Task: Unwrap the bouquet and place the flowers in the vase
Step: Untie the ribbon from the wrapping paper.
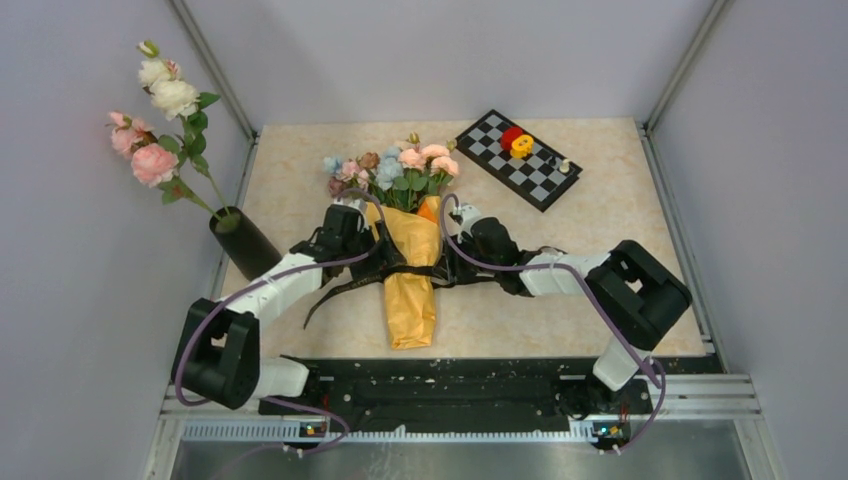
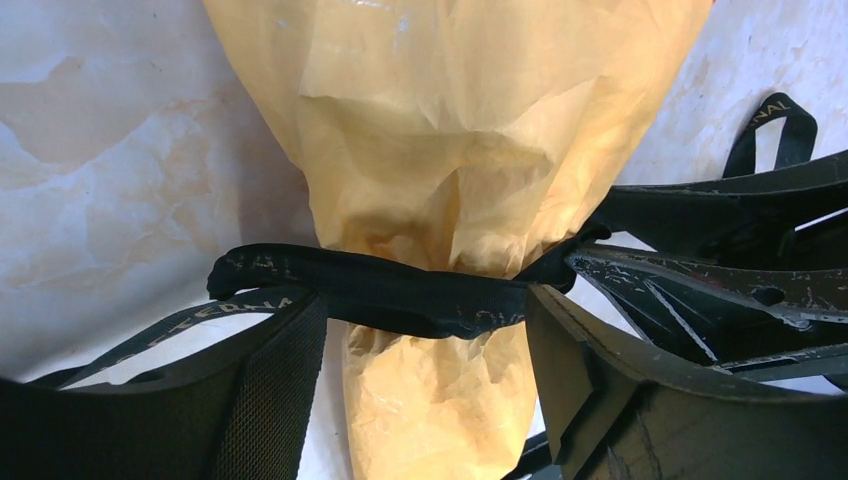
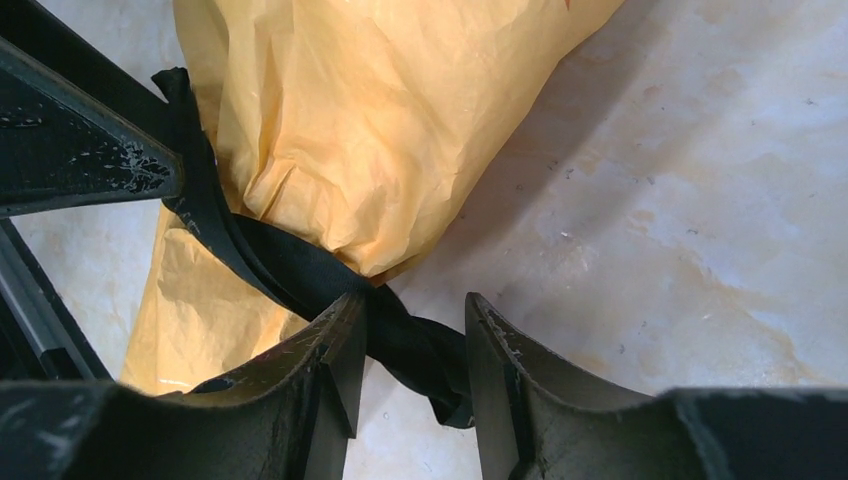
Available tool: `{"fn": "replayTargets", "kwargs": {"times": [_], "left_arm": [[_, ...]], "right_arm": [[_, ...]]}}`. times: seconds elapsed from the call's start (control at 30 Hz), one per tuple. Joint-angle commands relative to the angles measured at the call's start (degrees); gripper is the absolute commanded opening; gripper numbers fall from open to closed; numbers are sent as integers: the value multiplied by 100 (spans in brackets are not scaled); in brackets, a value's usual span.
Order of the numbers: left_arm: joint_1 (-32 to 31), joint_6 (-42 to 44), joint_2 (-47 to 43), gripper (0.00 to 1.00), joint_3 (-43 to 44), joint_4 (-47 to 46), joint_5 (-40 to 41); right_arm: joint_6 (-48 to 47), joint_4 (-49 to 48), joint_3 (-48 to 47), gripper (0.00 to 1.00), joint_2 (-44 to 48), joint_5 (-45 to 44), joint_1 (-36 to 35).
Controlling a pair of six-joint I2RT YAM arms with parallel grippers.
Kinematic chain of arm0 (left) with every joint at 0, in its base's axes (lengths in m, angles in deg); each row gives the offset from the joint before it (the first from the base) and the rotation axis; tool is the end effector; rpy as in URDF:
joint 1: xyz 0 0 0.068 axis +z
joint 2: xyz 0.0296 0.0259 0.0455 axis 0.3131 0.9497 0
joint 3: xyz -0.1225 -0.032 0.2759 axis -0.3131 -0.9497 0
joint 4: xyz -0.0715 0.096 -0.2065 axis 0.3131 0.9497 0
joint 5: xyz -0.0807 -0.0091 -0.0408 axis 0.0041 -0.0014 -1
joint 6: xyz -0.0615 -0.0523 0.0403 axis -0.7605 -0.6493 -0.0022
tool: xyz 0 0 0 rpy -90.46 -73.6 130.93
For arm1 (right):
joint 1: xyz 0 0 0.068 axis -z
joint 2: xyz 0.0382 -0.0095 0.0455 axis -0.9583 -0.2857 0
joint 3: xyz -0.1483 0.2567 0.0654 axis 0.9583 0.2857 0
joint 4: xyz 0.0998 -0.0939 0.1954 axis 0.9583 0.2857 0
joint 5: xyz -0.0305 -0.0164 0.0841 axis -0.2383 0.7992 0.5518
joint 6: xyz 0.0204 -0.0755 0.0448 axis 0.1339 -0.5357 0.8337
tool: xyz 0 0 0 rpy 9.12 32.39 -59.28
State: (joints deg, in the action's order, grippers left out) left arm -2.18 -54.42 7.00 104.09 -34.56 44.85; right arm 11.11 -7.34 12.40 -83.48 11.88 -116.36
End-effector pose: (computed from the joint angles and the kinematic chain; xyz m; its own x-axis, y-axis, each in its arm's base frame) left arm 0.2433 -0.1112 0.2152 -0.8505 -0.3243 -0.4141 -0.0476 0.8315 -0.5536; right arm 0.2567 0.2590 0.1884 -0.6631 -0.0925 -0.7428 -0.5690 0.7071 0.4199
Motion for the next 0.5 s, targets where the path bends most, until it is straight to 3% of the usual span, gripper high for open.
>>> {"fn": "replayTargets", "kwargs": {"times": [0.0,0.23,0.47], "left_arm": [[-28,-142,89,74,-91,-263,-70],[-28,-148,194,47,-66,-281,99],[-31,-205,150,27,-74,-310,196]], "right_arm": [[-102,-247,-233,39,-58,85,-16],[-94,-247,-166,11,42,35,-19],[-104,-154,-29,2,274,-148,-19]]}}
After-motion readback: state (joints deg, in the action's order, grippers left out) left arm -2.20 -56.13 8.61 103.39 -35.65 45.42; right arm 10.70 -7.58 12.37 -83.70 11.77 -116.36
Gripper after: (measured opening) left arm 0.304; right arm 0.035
